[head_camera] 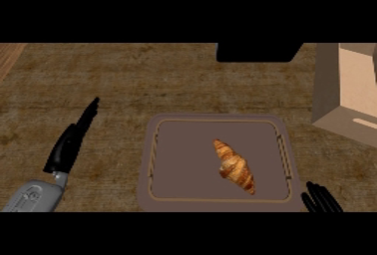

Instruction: Pick the croissant from the tray and place it in the cardboard box

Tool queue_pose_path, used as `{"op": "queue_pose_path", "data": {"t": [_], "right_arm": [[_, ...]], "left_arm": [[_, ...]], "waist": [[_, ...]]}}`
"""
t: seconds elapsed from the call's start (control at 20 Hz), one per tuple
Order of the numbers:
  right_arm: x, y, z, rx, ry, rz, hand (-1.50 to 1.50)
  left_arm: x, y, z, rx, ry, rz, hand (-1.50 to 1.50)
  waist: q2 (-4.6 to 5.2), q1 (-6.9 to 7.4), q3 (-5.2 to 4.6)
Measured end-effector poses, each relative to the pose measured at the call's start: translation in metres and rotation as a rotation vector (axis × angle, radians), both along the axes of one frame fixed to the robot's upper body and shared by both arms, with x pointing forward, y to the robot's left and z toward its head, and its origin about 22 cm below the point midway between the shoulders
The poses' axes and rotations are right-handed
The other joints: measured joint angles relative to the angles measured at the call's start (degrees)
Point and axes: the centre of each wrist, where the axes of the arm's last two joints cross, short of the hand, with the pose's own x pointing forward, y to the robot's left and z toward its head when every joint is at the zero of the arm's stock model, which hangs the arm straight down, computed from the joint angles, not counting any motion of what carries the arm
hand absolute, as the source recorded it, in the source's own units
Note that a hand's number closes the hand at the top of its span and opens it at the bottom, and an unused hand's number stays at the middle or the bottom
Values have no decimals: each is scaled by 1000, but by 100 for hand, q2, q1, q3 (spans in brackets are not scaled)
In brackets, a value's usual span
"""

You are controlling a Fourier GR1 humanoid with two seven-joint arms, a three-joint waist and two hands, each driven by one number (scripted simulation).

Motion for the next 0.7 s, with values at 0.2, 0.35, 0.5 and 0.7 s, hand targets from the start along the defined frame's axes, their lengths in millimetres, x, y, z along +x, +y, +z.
{"op": "queue_pose_path", "data": {"t": [0.2, 0.35, 0.5, 0.7], "right_arm": [[18, 12, -3, 3, 42, 6, -150], [26, 15, -4, -6, 52, 10, -150], [35, 27, -5, -22, 32, 2, -150], [45, 27, -11, -34, -21, -8, -150]], "left_arm": [[-1, -1, 5, -2, 1, 0, 0], [2, 2, 1, -5, 1, 0, 0], [0, 5, -4, -4, 5, 1, 0], [0, 8, -5, -5, 6, 5, 0]], "waist": [[-3, 3, 3], [-4, -12, 3], [-5, -14, 4], [-7, -19, 5]]}}
